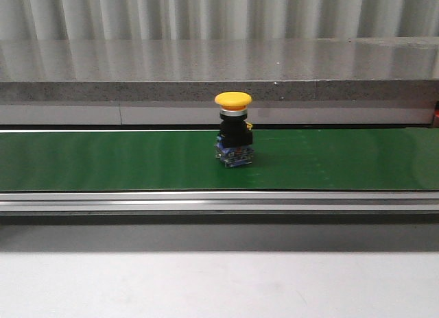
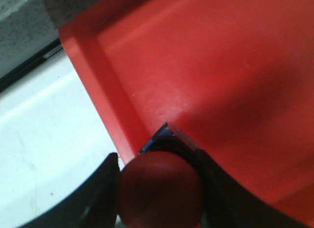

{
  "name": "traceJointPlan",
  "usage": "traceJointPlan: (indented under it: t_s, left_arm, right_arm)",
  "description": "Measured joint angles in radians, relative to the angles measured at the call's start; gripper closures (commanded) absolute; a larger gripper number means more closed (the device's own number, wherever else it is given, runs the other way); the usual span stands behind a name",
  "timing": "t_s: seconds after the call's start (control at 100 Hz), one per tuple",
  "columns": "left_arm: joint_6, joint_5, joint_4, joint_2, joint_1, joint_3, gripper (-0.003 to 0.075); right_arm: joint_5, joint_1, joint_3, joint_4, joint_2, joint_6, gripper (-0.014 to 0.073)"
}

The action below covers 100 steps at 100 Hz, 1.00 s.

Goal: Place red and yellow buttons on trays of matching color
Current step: 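Lift the red button with the right gripper and drop it in the red tray, then lower the right gripper onto the yellow button on the belt and grasp it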

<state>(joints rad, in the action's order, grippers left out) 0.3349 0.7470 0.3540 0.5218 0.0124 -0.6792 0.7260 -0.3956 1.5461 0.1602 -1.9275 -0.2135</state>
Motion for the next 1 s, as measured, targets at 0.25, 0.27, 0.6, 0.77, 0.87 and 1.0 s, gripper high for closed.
traceJointPlan:
  t_s: [0.25,0.27,0.6,0.77,0.87,1.0]
  left_arm:
    - [0.000,0.000,0.000,0.000,0.000,0.000,0.0740]
    - [0.000,0.000,0.000,0.000,0.000,0.000,0.0740]
    - [0.000,0.000,0.000,0.000,0.000,0.000,0.0740]
    - [0.000,0.000,0.000,0.000,0.000,0.000,0.0740]
    - [0.000,0.000,0.000,0.000,0.000,0.000,0.0740]
    - [0.000,0.000,0.000,0.000,0.000,0.000,0.0740]
  right_arm:
    - [-0.076,0.000,0.002,0.000,-0.062,-0.008,0.0334]
    - [-0.077,0.000,0.002,0.000,-0.067,-0.008,0.0314]
    - [-0.094,0.000,0.004,0.006,-0.100,-0.009,0.0021]
    - [-0.096,0.000,0.004,0.008,-0.080,-0.001,0.0022]
    - [-0.084,0.002,0.004,0.008,-0.033,0.022,0.0022]
    - [-0.079,0.011,-0.031,0.008,0.066,0.053,0.0022]
